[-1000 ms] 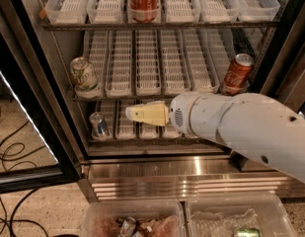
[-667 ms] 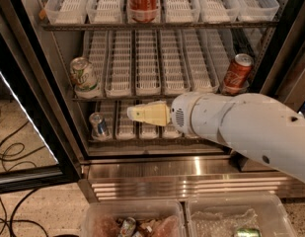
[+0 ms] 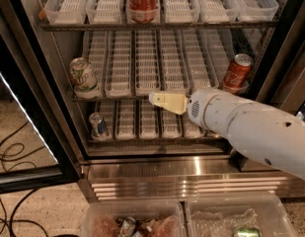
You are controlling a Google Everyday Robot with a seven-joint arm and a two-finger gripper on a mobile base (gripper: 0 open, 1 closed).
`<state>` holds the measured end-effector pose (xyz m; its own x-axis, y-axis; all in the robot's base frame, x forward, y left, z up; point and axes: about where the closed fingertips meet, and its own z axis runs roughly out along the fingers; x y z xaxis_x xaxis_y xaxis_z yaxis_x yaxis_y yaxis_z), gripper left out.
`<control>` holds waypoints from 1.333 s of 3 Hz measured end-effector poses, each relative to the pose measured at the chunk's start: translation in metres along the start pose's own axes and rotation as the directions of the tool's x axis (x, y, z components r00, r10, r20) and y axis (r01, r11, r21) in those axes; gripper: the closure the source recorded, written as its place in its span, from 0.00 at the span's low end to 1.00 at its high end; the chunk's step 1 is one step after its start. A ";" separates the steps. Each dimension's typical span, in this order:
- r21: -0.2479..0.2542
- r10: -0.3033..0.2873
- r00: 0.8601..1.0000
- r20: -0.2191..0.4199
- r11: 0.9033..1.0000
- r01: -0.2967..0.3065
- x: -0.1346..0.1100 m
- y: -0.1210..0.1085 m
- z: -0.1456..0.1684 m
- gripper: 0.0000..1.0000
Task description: Pick 7up can from middle shelf of fridge
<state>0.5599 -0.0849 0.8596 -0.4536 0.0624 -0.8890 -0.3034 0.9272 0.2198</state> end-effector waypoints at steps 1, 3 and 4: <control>0.000 0.000 1.000 0.000 1.000 0.000 0.000 0.000 0.000 0.00; 0.037 -0.128 0.988 0.088 0.991 0.125 0.011 0.008 0.014 0.00; 0.087 -0.138 0.980 0.145 0.988 0.126 -0.004 -0.001 0.011 0.00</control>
Offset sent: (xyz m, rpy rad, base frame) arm 0.0335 0.0356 0.0135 -0.1452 -0.1681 -0.0624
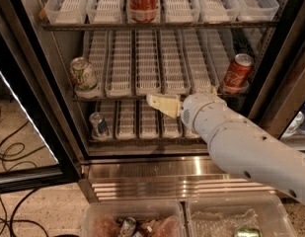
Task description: Pick 7up can from middle shelf of fridge
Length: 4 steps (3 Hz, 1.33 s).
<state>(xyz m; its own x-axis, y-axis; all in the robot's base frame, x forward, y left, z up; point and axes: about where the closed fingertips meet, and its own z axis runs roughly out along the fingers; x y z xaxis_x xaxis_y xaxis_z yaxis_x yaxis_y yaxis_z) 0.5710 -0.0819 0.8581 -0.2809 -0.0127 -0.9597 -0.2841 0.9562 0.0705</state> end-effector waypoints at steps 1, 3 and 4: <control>0.000 0.000 1.000 0.000 1.000 0.000 0.000 0.000 0.000 0.00; -0.152 0.113 0.994 0.002 0.982 -0.111 -0.033 0.055 0.036 0.00; -0.184 0.132 0.990 0.040 0.975 -0.123 -0.058 0.066 0.038 0.00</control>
Offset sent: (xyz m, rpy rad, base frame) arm 0.0152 0.0171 0.0106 0.1667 0.0394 0.0695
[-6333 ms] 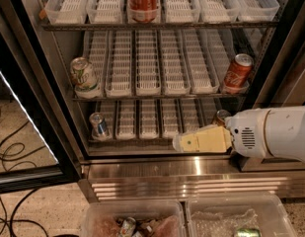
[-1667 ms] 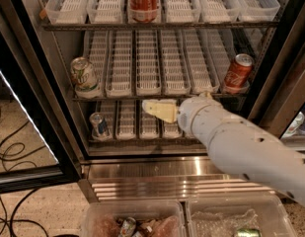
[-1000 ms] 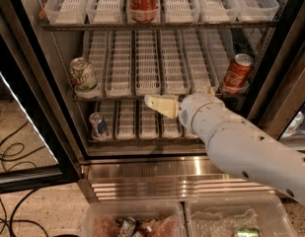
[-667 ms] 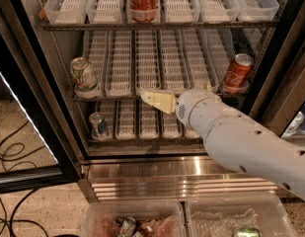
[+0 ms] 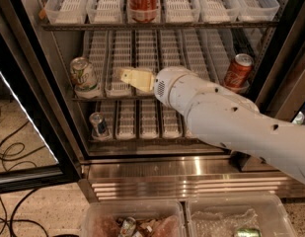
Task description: Pick 7up can from middle shelf of fridge
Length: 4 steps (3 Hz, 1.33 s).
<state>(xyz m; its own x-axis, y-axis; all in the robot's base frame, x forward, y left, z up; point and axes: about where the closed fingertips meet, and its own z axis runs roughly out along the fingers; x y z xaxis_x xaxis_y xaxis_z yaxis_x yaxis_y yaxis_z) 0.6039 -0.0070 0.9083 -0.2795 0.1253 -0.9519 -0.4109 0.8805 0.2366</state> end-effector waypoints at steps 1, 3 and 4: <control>-0.016 0.003 1.000 0.007 1.000 -0.002 -0.004 0.006 0.003 0.00; -0.200 -0.231 0.962 -0.144 0.959 0.200 0.030 0.068 0.053 0.00; -0.222 -0.253 0.955 -0.155 0.951 0.216 0.033 0.079 0.059 0.00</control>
Offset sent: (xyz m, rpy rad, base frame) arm 0.0295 0.0784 -0.0343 -0.1661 0.1182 0.3723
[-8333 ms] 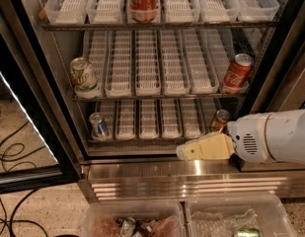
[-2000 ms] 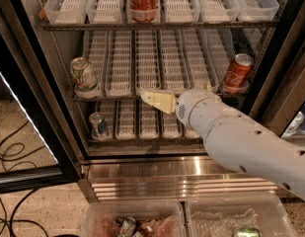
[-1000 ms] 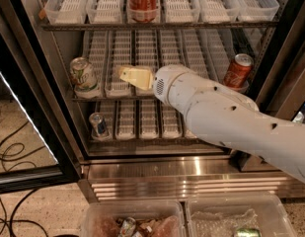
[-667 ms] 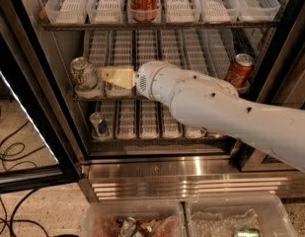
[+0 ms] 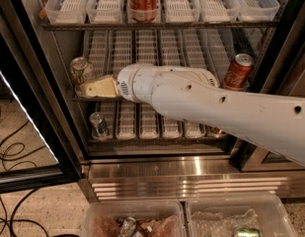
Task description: Pick 7up can from middle shelf of fridge
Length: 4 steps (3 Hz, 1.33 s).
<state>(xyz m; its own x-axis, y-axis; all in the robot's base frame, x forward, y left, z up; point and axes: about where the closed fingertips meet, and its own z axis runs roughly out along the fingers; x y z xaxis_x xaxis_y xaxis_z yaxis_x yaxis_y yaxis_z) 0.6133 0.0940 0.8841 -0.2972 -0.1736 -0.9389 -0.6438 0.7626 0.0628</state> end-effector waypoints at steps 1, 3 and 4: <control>0.000 0.000 1.000 0.000 1.000 0.000 0.000 0.000 0.000 0.00; 0.031 0.024 0.997 0.080 0.999 -0.026 -0.003 0.003 0.032 0.00; 0.026 -0.008 0.998 0.060 1.000 0.006 0.006 0.021 0.060 0.00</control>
Offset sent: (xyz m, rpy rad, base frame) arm 0.0194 0.0456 -0.0173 0.0457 -0.0261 -0.0618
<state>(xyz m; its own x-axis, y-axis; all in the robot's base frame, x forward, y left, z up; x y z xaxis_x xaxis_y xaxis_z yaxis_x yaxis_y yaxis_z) 0.6406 0.1464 0.8592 -0.2494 -0.1420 -0.9579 -0.6271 0.7775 0.0480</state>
